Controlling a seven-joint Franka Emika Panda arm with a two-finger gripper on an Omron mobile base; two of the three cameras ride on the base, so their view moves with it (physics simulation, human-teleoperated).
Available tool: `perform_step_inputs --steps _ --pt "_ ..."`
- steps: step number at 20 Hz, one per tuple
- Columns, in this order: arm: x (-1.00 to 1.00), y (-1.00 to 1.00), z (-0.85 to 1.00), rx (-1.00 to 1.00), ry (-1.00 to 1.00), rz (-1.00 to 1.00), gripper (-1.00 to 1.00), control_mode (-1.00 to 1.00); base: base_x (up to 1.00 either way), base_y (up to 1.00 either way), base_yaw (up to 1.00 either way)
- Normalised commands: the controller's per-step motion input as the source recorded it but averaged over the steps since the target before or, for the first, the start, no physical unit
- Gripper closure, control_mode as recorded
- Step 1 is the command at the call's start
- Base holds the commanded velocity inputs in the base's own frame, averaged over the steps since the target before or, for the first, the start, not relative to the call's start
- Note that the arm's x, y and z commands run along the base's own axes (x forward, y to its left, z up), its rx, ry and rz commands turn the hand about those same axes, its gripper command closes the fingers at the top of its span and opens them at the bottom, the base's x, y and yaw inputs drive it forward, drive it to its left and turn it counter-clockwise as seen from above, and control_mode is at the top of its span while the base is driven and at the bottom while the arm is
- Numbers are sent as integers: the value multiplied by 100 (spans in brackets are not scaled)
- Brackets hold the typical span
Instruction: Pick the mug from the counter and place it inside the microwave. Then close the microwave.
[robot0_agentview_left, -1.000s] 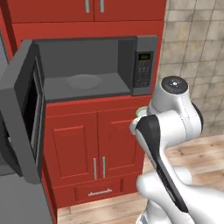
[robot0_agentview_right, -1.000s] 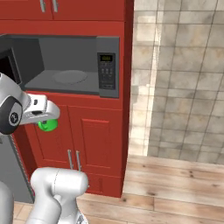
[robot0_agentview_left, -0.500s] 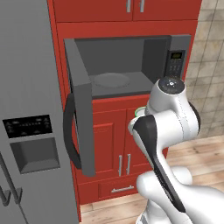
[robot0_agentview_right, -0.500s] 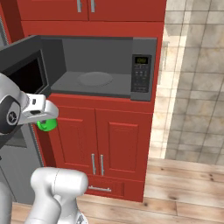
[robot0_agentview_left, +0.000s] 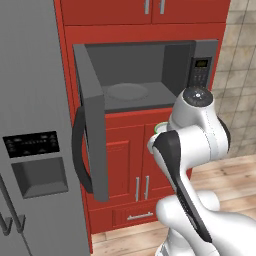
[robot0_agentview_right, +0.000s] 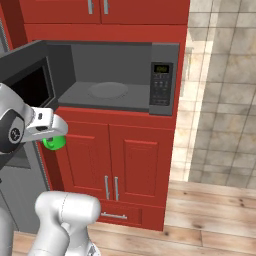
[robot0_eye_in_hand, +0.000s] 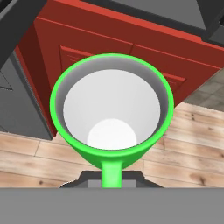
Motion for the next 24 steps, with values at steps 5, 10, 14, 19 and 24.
perform_step_inputs --steps 5,10,14,19,24 --pt "0 0 0 0 0 0 100 100 0 0 0" --pt "0 0 0 0 0 0 100 100 0 0 0" --pt "0 0 0 0 0 0 100 100 0 0 0" --pt "0 0 0 0 0 0 100 -100 0 0 0" --pt "0 0 0 0 0 0 100 -100 0 0 0"
